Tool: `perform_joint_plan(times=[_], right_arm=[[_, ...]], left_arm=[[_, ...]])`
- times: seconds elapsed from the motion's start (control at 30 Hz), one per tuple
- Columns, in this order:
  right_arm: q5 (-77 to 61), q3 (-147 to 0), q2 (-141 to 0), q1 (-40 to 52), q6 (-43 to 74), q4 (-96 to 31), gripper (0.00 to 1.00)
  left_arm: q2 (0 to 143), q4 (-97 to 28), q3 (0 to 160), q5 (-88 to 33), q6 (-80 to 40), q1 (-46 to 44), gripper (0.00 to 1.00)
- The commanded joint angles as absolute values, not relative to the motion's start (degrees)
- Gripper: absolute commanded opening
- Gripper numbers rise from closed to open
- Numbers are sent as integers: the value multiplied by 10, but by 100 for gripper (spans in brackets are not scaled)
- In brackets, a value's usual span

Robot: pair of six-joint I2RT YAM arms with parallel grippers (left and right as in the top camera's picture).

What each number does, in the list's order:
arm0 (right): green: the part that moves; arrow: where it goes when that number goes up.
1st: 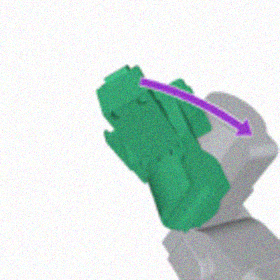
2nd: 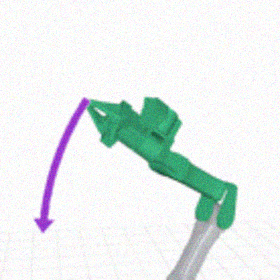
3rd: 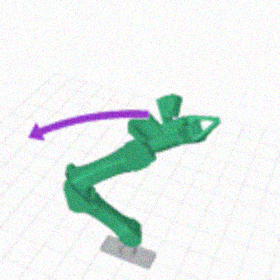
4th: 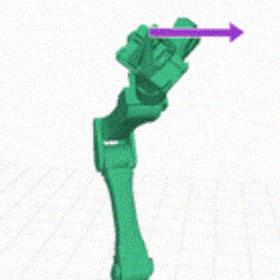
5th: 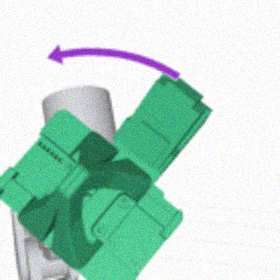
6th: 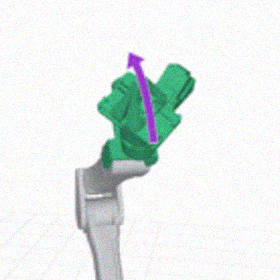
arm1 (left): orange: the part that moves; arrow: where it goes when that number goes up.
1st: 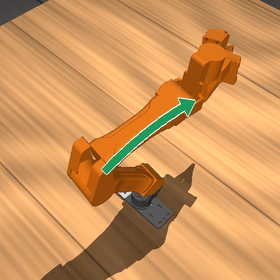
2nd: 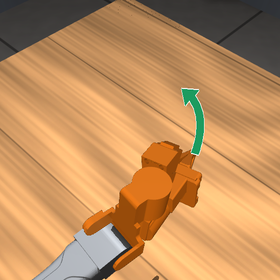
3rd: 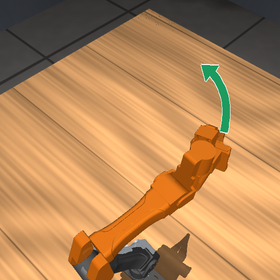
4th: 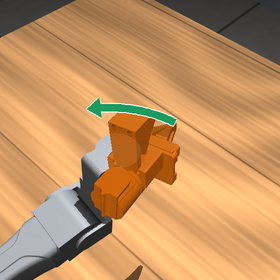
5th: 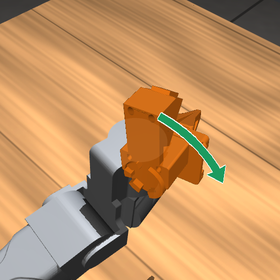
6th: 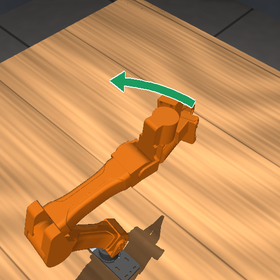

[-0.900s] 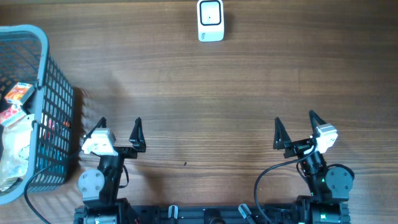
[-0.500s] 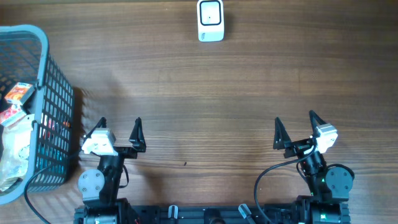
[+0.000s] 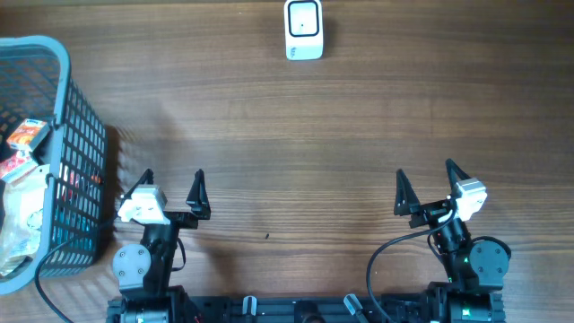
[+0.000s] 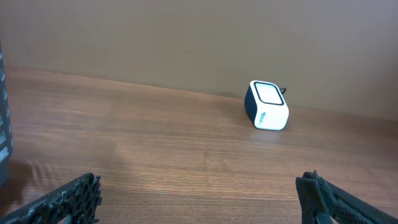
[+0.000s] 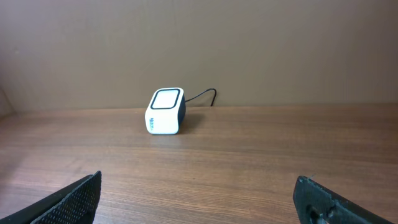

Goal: Scan the item barcode
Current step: 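Move the left gripper over the grey basket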

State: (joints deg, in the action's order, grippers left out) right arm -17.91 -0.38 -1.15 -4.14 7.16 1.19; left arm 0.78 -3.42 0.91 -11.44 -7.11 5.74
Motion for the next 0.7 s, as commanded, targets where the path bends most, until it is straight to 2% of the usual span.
perform_joint_plan(times=[0.0,0.53,0.6,0.67], right_arm=[[-174,-3,-10,-37,62,14,100],[-174,-3,-10,-37,62,14,100],[-174,-3,-10,-37,62,14,100],[-174,-3,-10,-37,61,14,100]], left_arm=[[4,-33,3,-115,-64,59,100],[4,-32,3,-116,-65,58,100],[4,-30,3,-154,-123,58,100],[4,-25,3,-208,-236,58,100]])
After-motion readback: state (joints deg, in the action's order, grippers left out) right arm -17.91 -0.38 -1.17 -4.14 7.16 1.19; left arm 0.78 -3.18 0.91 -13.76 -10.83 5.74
